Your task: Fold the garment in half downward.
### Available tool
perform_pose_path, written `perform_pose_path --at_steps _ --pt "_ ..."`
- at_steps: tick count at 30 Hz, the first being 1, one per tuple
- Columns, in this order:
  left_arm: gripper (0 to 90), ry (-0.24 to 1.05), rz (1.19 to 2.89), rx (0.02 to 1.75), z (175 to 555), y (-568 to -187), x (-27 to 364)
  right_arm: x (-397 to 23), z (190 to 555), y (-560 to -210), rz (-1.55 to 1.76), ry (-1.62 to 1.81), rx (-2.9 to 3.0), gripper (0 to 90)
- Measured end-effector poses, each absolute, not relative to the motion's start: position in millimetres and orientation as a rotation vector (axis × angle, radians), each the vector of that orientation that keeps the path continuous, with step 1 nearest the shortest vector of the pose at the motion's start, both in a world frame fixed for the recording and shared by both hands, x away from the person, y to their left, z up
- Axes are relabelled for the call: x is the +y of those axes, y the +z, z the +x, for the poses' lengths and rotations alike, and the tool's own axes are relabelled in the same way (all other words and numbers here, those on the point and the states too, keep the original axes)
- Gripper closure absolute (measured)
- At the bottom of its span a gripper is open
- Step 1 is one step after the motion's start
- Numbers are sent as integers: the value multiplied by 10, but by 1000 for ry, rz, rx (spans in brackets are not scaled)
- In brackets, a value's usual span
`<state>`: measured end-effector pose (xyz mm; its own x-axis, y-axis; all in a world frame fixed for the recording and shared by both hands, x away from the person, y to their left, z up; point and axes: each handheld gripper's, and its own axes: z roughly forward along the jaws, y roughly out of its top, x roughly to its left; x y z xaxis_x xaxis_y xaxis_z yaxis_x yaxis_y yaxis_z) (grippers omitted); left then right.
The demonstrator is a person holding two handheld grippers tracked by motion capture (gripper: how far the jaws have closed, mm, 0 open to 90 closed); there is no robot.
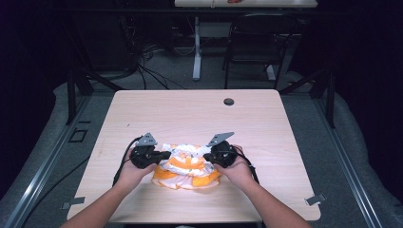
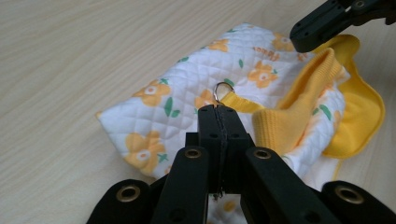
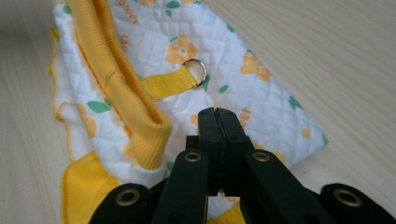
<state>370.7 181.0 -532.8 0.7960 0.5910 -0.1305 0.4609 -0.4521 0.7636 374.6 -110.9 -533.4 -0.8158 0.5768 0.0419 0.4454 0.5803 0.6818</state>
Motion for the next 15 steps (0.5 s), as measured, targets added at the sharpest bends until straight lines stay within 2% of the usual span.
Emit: perform_pose_path --at_steps 8,15 --pt "900 134 2156 727 3531 -5362 1793 -1071 3551 -5349 794 1082 2681 898" --pt "900 140 2217 691 3410 -5425 1797 -1107 3371 -5389 769 1107 2719 898"
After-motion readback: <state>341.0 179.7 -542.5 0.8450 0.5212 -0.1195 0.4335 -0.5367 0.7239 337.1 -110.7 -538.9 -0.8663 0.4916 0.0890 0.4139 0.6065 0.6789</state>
